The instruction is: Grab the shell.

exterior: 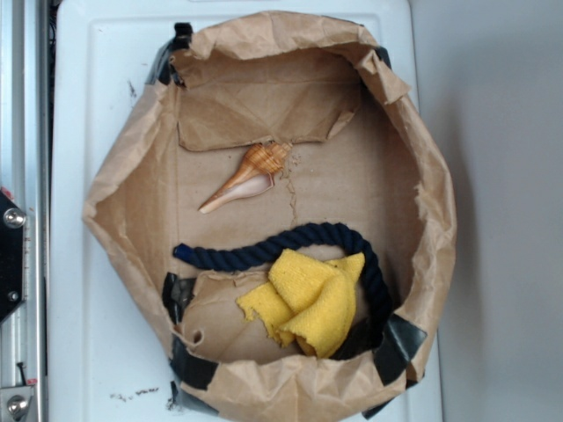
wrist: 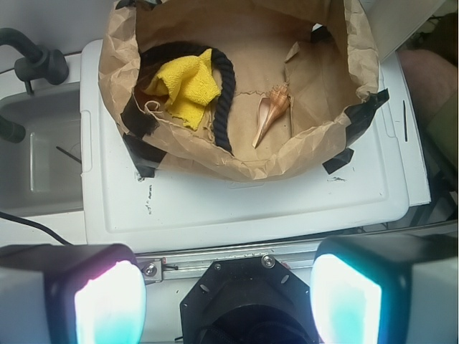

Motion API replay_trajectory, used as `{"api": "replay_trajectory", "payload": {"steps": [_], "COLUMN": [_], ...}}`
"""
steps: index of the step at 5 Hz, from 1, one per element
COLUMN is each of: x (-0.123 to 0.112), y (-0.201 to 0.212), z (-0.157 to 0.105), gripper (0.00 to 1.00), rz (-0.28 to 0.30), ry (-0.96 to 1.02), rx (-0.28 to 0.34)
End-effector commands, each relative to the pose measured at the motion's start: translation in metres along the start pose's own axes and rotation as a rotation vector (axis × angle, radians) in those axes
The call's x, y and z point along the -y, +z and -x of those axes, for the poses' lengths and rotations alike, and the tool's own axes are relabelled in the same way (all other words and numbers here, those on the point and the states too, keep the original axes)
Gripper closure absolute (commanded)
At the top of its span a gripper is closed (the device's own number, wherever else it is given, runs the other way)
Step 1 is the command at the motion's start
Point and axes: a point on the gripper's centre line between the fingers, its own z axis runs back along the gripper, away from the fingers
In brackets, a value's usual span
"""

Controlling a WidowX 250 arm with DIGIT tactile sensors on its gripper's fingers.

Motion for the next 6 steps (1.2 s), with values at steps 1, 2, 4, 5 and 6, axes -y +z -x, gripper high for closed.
{"api": "replay_trajectory", "payload": {"steps": [1, 2, 4, 5, 6], "x": [0.000, -0.003, -0.029, -0.046, -0.070], "y": [0.000, -0.005, -0.042, -0.062, -0.087], "z": [0.000, -0.037, -0.098, -0.115, -0.130], "gripper": [0.00, 0.00, 0.00, 0.00, 0.00], "rz": [0.000, 0.001, 0.116, 0.128, 0.090], "ry": [0.000, 0.126, 0.289, 0.322, 0.352], "rx": [0.000, 0.030, 0.068, 0.084, 0.086]}}
